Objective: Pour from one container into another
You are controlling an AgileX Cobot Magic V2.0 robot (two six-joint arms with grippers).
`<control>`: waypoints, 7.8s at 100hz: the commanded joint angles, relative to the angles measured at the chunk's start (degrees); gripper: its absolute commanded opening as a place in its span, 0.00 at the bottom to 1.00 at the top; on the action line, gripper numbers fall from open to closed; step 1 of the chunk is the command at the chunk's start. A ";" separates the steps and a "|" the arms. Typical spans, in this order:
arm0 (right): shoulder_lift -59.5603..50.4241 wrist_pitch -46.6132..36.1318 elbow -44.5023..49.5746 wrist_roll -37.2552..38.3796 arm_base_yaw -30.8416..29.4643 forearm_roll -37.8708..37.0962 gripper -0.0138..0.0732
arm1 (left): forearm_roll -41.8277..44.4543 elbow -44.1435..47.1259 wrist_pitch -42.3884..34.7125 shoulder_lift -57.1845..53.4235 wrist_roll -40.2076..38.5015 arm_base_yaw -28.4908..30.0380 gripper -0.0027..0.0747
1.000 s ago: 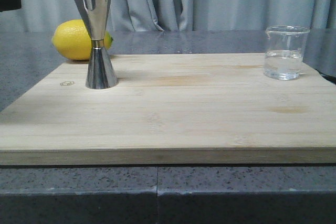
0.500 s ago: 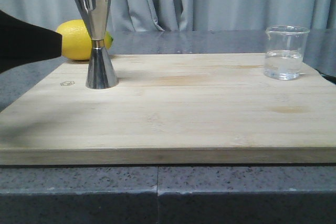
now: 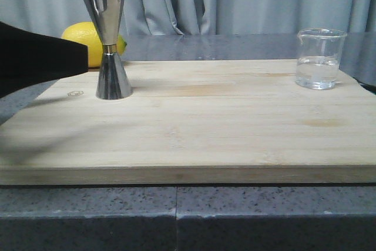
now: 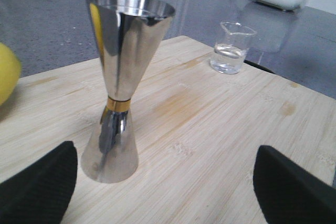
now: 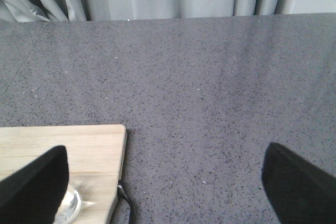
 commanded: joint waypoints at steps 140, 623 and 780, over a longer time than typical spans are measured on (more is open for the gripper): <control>0.18 -5.80 -1.53 -0.62 -0.38 -2.00 0.91 | 9.98 -22.64 -9.07 18.74 -4.94 0.74 0.83; 14.37 -56.99 27.12 -1.01 17.25 -2.32 0.91 | 13.40 -33.31 -17.27 17.48 -9.26 -8.82 0.03; 45.11 -98.27 26.84 -1.01 17.25 -3.41 0.91 | 15.83 -33.31 -14.89 17.48 -9.72 -8.82 0.03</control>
